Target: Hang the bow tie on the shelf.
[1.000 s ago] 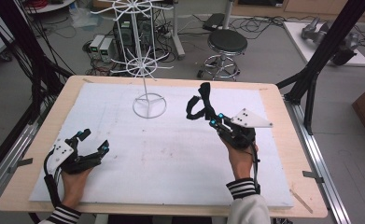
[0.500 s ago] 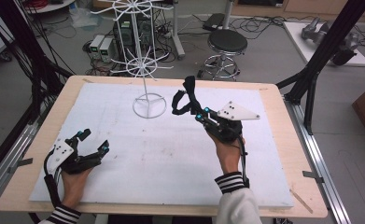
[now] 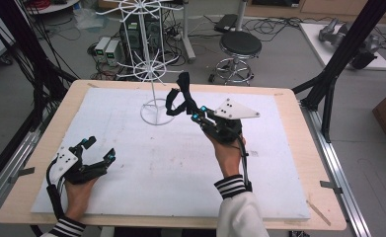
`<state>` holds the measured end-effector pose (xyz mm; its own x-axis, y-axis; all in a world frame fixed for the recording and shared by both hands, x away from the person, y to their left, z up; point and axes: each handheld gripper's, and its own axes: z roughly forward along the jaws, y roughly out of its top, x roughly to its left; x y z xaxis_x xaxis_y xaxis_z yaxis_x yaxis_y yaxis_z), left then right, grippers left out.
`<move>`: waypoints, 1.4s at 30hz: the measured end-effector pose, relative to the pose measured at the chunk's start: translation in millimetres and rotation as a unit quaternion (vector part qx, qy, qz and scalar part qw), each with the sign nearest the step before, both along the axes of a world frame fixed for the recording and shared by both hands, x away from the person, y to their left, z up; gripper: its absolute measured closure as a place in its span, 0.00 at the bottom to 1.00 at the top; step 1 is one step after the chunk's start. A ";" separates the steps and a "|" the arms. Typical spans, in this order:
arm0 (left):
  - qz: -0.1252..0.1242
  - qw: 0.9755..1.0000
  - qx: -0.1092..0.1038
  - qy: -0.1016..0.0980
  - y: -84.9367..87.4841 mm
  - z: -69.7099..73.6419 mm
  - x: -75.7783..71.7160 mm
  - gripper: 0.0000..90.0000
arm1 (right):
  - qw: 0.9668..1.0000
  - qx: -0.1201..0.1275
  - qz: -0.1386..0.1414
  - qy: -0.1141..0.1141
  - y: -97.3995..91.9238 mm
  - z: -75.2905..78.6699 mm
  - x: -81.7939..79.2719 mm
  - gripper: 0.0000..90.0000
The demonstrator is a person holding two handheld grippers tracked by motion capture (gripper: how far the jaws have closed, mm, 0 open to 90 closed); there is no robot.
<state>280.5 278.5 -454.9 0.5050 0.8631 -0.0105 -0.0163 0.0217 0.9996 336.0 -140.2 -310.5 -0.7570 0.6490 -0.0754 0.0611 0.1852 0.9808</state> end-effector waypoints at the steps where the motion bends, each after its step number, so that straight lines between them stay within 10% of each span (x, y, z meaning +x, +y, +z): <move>1: 0.000 1.000 0.000 0.000 0.0 -0.1 0.1 0.18 | 1.000 0.000 0.003 -0.002 2.4 1.0 0.6 0.96; 42: -0.001 1.000 -0.001 -0.001 0.2 -0.2 0.1 0.18 | 0.999 0.036 0.004 0.022 36.4 -5.4 51.5 0.96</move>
